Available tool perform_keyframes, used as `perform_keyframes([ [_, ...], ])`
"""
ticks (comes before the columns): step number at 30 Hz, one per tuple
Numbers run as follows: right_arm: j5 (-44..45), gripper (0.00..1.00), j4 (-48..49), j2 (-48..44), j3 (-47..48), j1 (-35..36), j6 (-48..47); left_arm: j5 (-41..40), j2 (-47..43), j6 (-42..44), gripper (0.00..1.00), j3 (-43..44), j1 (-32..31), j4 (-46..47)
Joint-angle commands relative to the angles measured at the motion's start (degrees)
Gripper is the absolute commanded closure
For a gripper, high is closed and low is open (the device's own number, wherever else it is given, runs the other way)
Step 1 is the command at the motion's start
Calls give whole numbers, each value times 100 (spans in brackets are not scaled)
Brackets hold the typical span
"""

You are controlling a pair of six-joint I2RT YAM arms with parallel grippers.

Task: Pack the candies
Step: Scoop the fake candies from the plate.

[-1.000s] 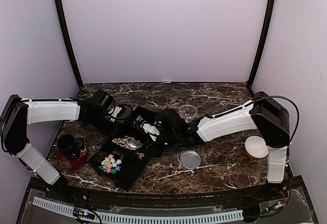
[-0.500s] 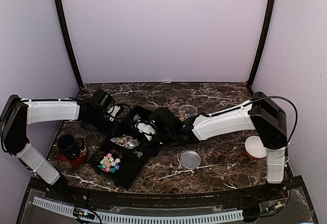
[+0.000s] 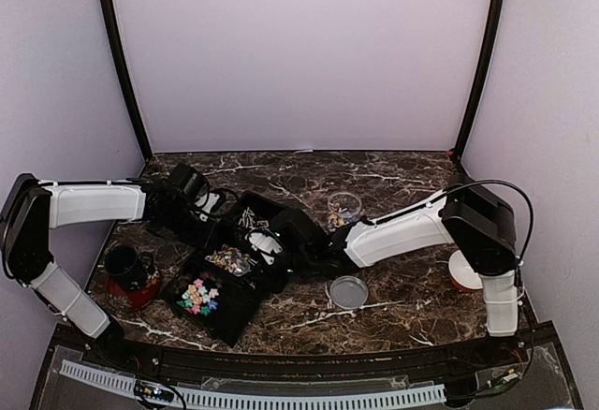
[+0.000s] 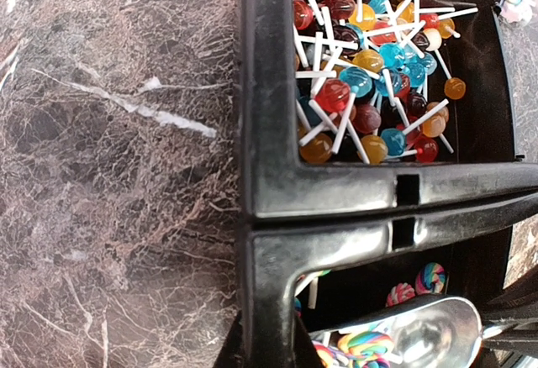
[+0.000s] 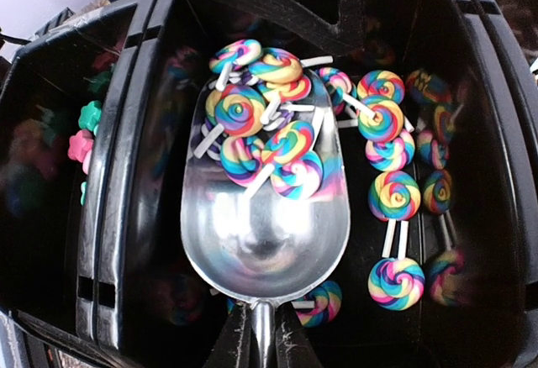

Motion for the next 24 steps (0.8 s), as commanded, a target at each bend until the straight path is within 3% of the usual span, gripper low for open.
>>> perform_keyframes([
  [1,2,100,1704,-230,-537,65,3,785,-384,-285,100,235,-104,639],
  [8,61,100,2463,-474,-1251,60,-75,661,-388,-303,100,228,-102,596],
  [24,500,100,2051,-979,-1644,51,-326,491,-414,-304,100,226,-99,569],
])
